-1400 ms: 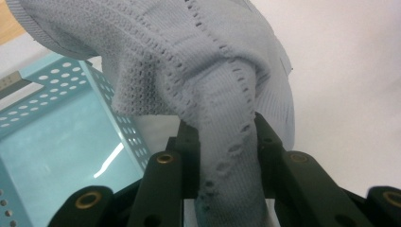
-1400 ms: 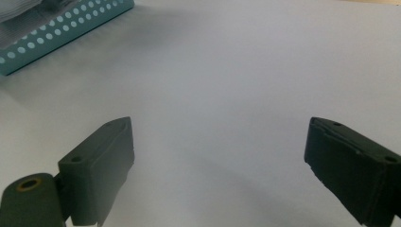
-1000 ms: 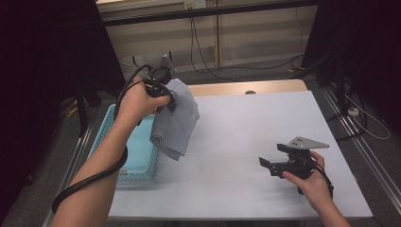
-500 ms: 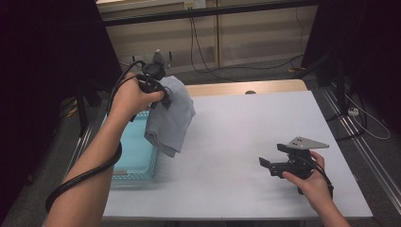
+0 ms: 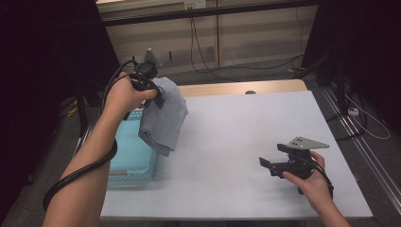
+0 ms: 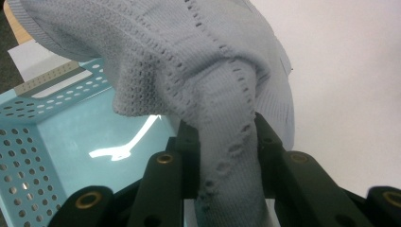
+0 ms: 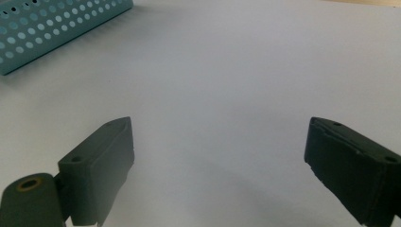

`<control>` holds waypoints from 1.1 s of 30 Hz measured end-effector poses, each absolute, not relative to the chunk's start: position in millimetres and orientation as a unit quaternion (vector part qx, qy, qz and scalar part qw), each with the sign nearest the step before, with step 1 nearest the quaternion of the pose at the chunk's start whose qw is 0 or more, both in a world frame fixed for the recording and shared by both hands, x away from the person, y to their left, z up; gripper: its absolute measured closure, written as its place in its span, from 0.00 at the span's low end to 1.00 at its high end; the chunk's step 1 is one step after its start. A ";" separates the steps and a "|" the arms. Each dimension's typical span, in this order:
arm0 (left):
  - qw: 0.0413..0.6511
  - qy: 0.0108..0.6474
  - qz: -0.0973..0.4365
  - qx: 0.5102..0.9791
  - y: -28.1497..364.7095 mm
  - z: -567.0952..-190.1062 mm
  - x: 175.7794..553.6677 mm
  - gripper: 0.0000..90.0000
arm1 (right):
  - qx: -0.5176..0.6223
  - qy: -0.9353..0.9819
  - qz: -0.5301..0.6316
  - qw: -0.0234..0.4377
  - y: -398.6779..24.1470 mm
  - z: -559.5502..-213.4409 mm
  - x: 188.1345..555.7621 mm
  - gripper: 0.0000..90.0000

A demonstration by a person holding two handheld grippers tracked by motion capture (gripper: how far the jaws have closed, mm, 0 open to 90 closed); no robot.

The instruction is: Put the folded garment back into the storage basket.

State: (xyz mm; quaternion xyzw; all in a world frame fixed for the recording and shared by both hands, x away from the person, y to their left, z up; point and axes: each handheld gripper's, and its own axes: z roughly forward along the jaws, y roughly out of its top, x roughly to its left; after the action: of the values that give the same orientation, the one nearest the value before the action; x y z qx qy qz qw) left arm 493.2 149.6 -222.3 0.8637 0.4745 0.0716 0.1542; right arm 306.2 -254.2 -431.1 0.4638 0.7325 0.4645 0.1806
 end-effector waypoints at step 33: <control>0.150 0.505 0.084 0.846 193.1 -208.8 500.3 0.79 | 0.463 0.733 0.463 0.182 -254.5 -431.1 306.2 0.10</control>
State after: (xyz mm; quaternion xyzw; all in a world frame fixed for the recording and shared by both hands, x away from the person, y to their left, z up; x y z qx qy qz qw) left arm 500.3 193.1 -208.8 0.8456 0.5053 0.0838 0.1504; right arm 306.2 -254.5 -431.1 0.4630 0.7334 0.4633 0.1818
